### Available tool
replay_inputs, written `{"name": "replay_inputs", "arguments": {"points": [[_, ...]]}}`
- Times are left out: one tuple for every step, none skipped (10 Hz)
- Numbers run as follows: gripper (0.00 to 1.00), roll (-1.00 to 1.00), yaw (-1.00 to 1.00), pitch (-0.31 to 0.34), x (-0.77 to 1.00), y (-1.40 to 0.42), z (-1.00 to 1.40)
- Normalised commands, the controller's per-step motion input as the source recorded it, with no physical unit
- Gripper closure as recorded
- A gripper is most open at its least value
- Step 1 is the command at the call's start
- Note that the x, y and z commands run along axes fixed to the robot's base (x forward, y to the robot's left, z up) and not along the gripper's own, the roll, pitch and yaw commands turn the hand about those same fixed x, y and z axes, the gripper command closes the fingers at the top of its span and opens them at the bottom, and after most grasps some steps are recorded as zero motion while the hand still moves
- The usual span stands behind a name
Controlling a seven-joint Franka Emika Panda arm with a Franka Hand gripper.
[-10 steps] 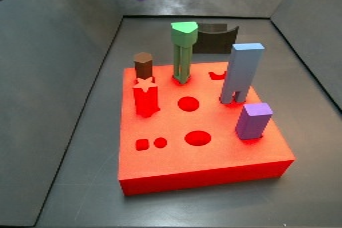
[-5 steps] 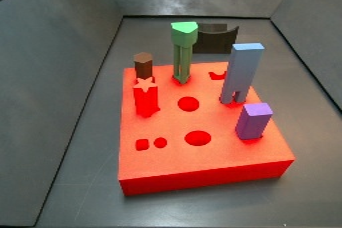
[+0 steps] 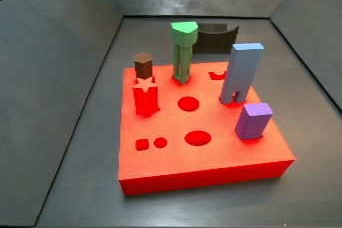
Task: Pick up the round object. Move up. Place the round object on the fixture. Regrasp the round object. Move to above the board. Insert the round object.
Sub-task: Place the round object on the fixture.
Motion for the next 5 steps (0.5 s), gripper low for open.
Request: {"name": "replay_inputs", "arguments": {"points": [[1.00,-0.19,0.36,-0.016,1.00,-0.03,-0.06],[1.00,-0.19,0.26,-0.008,1.00,-0.03,-0.06],[1.00,-0.17,0.17,0.002,1.00,-0.03,-0.06],[1.00,-0.13,0.09,0.018,1.00,-0.03,-0.06],[1.00,-0.11,0.06,0.030,1.00,-0.03,-0.06]]}}
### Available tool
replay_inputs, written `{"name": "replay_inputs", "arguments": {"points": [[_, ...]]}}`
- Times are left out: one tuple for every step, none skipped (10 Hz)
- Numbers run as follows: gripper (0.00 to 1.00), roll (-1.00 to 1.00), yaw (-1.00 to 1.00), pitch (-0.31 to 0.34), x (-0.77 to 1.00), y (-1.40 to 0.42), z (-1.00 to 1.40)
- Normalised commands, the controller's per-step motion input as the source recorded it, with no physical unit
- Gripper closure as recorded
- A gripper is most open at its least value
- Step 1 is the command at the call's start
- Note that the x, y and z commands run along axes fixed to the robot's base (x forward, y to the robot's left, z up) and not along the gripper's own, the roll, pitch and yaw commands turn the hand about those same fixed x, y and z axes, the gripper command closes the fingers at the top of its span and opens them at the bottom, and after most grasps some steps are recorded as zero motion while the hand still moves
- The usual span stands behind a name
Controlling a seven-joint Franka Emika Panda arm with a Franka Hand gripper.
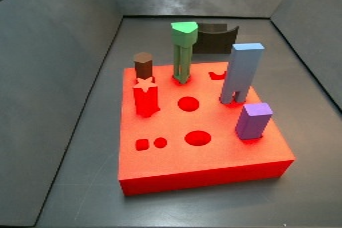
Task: Pick up the round object. Move up. Place the round object on the fixture. Regrasp the round object. Move to above the board. Insert the round object.
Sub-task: Place the round object on the fixture.
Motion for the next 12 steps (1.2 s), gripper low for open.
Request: {"name": "replay_inputs", "arguments": {"points": [[1.00,-0.10,0.04,0.042,1.00,-0.02,-0.05],[1.00,-0.10,0.03,0.055,1.00,-0.02,-0.05],[1.00,-0.10,0.02,0.065,1.00,-0.02,-0.05],[1.00,-0.10,0.02,0.075,1.00,-0.02,-0.04],[1.00,-1.00,-0.04,0.150,1.00,-0.57,0.10],[1.00,-1.00,-0.04,0.155,0.96,-0.55,0.11],[1.00,-1.00,-0.05,0.161,0.87,-0.31,0.07],[1.00,-1.00,-0.06,0.163,0.80,-0.16,0.02],[1.00,-1.00,-0.07,0.164,0.71,-0.07,0.00],[1.00,-1.00,-0.07,0.168,0.64,-0.02,0.00],[1.00,-1.00,-0.08,0.170,0.56,0.01,-0.01],[1.00,-1.00,-0.10,0.172,0.44,0.03,-0.02]]}}
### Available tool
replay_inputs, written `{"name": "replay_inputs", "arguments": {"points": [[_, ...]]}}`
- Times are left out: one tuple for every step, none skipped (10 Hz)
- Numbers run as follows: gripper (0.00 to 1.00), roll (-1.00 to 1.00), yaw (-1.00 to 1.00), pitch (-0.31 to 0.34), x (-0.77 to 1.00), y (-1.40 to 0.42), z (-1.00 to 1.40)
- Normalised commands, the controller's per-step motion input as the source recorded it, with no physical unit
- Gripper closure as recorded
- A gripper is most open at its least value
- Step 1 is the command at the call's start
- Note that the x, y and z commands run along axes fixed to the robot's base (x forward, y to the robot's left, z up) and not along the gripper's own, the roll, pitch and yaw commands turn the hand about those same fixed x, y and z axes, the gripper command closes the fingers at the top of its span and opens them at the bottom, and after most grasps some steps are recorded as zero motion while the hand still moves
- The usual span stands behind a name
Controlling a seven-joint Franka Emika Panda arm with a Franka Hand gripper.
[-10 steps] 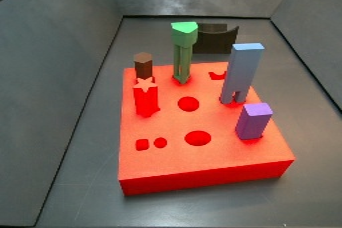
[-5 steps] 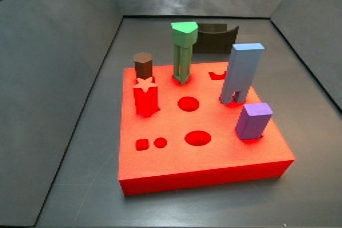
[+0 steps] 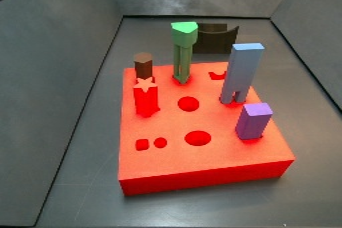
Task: Pick up the round object. Move up. Place the round object on the fixture. Regrasp the round object. Move to above the board. Insert the round object.
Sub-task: Place the round object on the fixture.
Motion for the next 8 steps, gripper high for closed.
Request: {"name": "replay_inputs", "arguments": {"points": [[1.00,-1.00,-0.10,0.174,0.40,0.03,-0.02],[1.00,-1.00,-0.12,0.174,0.32,0.03,-0.02],[1.00,-1.00,-0.14,0.177,0.23,0.04,-0.02],[1.00,-1.00,-0.16,0.178,0.15,0.04,-0.02],[1.00,-1.00,-0.18,0.179,0.10,0.04,-0.02],[1.00,-1.00,-0.22,0.161,0.07,0.04,-0.02],[1.00,-1.00,-0.25,0.153,0.07,0.04,-0.02],[1.00,-0.84,-0.26,0.116,0.09,0.04,-0.02]]}}
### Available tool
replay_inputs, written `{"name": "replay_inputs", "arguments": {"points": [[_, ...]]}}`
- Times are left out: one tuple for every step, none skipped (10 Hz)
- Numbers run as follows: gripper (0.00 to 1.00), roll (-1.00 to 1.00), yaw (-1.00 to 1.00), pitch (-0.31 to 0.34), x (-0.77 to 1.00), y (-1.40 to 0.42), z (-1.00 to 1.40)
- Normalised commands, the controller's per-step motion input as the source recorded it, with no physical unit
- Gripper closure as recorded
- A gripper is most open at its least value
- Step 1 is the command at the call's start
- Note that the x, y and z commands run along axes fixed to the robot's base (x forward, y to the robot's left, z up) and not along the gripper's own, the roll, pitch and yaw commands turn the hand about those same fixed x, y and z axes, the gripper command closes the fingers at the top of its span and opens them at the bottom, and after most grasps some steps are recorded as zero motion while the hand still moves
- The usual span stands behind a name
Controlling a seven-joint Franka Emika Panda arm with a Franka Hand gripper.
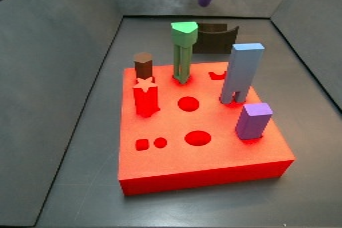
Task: Pick up the round object. Move up. Place the round object on the fixture. Regrasp the round object. Move to above the board. Insert the round object.
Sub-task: Place the round object on the fixture.
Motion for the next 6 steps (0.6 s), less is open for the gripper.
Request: {"name": "replay_inputs", "arguments": {"points": [[1.00,-0.65,-0.25,0.084,0.10,0.05,-0.02],[1.00,-0.42,-0.22,0.034,0.10,0.05,-0.02],[1.00,-0.31,-0.21,0.014,0.09,0.04,-0.02],[1.00,-0.20,-0.10,-0.058,0.10,0.12,-1.00],[1.00,-0.18,-0.09,-0.074,0.09,0.12,-1.00],[1.00,-0.16,-0.06,-0.080,0.11,0.12,-1.00]]}}
